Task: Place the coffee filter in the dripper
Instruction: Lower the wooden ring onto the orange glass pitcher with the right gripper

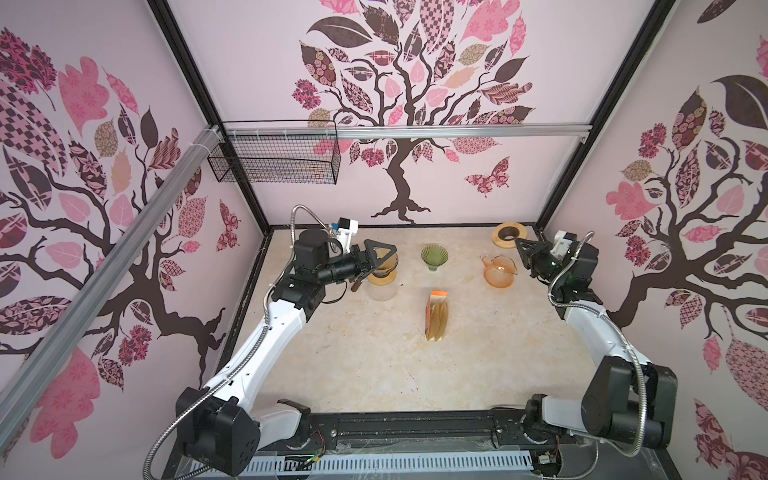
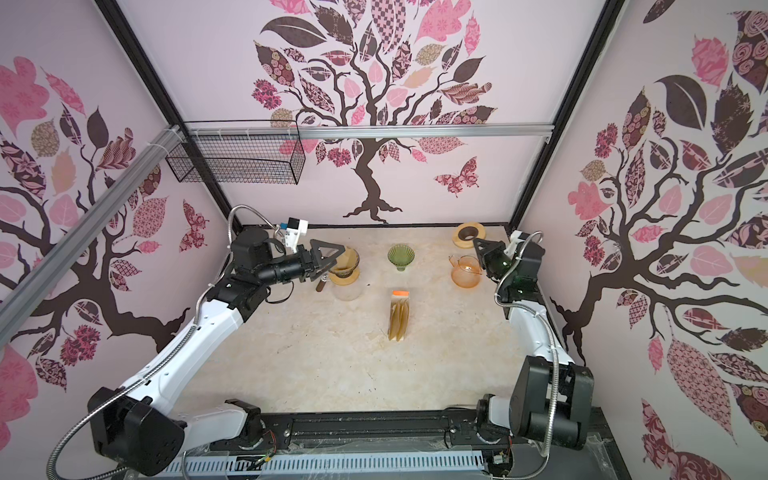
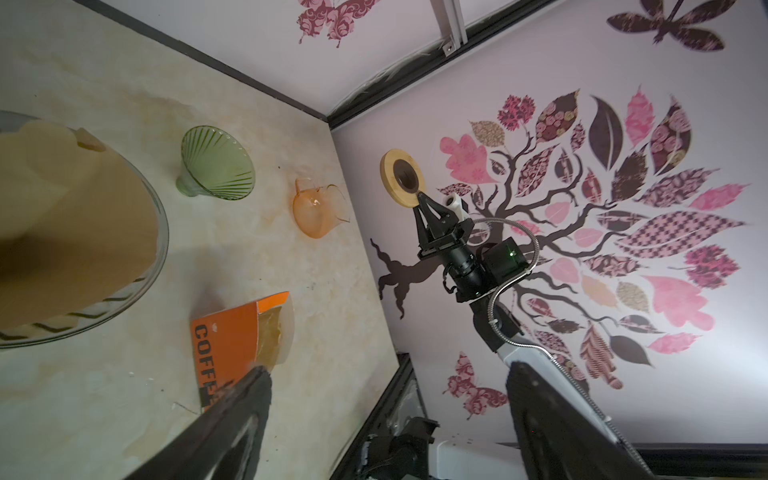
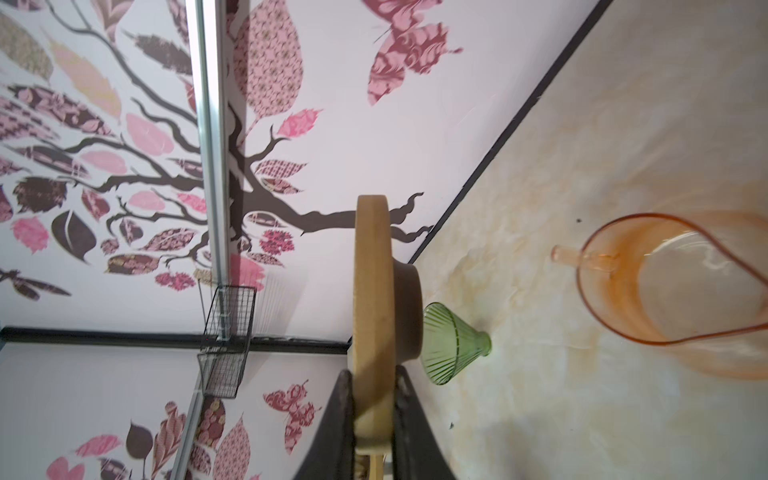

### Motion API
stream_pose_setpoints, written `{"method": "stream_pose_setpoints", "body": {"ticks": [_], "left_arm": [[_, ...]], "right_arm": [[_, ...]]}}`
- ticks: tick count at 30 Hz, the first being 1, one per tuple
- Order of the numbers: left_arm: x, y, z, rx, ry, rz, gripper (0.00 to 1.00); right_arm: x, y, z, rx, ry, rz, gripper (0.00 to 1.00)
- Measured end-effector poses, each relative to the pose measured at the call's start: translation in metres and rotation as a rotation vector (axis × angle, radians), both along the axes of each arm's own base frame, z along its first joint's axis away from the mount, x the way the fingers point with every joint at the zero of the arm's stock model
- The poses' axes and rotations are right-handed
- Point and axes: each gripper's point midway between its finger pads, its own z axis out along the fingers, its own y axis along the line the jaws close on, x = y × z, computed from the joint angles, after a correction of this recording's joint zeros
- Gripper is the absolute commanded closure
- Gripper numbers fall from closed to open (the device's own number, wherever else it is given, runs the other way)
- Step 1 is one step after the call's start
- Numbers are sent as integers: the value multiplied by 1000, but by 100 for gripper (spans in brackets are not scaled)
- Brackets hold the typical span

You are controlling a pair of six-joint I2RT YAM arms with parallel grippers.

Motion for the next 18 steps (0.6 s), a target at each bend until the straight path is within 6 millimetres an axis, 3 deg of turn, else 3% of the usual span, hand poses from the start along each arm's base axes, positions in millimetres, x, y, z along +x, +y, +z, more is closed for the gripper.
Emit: {"method": "stream_pose_setpoints", "body": {"ticks": [3,8,11,18], "left_arm": [[-12,-16,-12,70,-6,-68,10],[-20,-29,-52,169,63,-138,8],[-22,-31,-64,198,82,-157,7],[-22,-31,-66,209,67,-169,6]], "right_arm": [[6,-22,-27,17,43,-50,100],[12,-45,-72,52,128,-95,100],[17,-52,-85,68,140,-99,100],[24,-47,-103,107,157,-56,100]]}}
